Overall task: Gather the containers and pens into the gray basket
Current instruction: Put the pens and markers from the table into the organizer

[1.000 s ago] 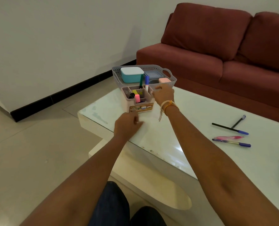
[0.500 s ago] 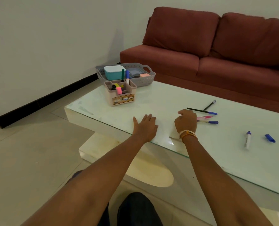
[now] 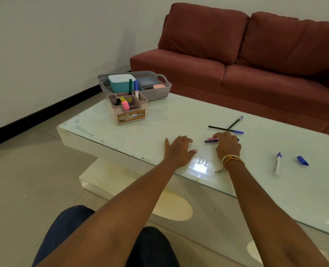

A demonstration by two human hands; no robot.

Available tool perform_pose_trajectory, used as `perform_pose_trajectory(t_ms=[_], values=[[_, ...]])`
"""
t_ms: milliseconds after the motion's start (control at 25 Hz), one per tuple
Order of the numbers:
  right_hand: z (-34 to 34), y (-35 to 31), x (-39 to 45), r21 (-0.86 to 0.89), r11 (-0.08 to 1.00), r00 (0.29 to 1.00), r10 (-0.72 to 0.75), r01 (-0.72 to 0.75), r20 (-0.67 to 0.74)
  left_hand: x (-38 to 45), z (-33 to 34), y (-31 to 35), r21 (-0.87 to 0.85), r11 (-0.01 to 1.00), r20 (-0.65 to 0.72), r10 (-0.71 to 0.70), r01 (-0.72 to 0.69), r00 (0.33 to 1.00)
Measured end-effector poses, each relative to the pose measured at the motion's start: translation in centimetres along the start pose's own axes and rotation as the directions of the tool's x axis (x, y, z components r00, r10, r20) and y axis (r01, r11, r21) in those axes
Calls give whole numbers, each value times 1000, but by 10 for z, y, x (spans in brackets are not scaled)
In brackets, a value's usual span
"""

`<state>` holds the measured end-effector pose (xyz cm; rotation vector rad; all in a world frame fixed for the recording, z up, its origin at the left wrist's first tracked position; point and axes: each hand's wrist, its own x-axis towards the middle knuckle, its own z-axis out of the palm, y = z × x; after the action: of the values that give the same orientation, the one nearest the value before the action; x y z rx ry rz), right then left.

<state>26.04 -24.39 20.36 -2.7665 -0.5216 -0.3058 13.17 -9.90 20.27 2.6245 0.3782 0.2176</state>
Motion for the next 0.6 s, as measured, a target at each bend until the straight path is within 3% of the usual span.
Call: perform_pose_trajectory(t_ms=[240,360,480,600], values=[[14,-53,-10,10,950,950,-311,311,5,-2,-16,-30,-301,954,-167,-33,-19,985],[23,-97,-13,173,866,870,-487,469,81,-7,-31,-51,-216,976,-171,-14,-23,985],[23,-125,-21,398,810,863,-499,430,83,-8,-41,-71,-104,992,-298,-95,66,950],[25,-134,-25,584,765,948,-316,272,-27,-10,-48,-89,-141,977,-357,-202,161,912]])
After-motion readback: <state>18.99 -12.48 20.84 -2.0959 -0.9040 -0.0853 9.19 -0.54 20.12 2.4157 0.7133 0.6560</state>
